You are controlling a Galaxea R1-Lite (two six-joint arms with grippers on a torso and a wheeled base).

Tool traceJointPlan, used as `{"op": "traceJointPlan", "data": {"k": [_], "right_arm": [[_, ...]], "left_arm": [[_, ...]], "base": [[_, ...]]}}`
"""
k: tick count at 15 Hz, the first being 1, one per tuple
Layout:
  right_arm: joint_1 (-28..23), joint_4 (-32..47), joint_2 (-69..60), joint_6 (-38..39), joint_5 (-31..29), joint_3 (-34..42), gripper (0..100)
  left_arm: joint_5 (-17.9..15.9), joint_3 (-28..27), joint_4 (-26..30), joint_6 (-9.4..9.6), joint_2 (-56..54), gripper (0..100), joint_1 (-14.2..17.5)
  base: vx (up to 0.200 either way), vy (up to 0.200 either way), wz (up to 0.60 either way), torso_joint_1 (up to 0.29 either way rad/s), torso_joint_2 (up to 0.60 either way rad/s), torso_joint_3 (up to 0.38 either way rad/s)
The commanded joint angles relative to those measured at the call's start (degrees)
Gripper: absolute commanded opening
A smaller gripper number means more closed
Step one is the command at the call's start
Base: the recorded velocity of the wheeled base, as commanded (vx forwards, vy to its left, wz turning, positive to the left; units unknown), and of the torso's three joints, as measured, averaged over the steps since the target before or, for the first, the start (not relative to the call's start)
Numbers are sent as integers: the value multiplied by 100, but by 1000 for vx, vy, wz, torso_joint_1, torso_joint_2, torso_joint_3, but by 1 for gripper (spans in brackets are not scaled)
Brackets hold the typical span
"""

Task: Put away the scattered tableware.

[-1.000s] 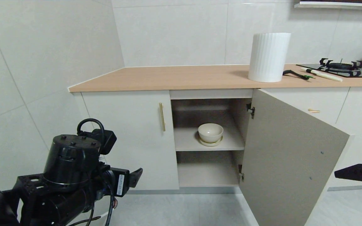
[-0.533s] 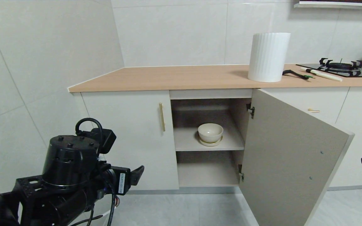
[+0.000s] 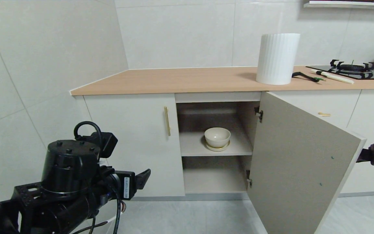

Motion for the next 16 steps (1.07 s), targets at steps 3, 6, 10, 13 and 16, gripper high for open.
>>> {"op": "traceJointPlan", "data": {"k": [3,6,10,13,16], "right_arm": [[60,-231,510,96,709,129,100],[491,-231,483,360,902,147,100],[1765,-706,817,501,981,68,100],[2503,-1796,1538,474,981,-38,100],[2978,-1857,2294,518,981,-539,100]], "left_arm": [[-127,-237,-152,-451,31,100,34],[-206,-290,-108,-425,-4,100,104],[-522,-413,-108,-284,-127,100,104],[-619,-421,-117,-293,-127,100,122],[-619,-421,-117,-293,-127,100,122]], "base": [[0,0,0,0,0,0],[0,0,0,0,0,0],[0,0,0,0,0,0],[0,0,0,0,0,0],[0,0,0,0,0,0]]}}
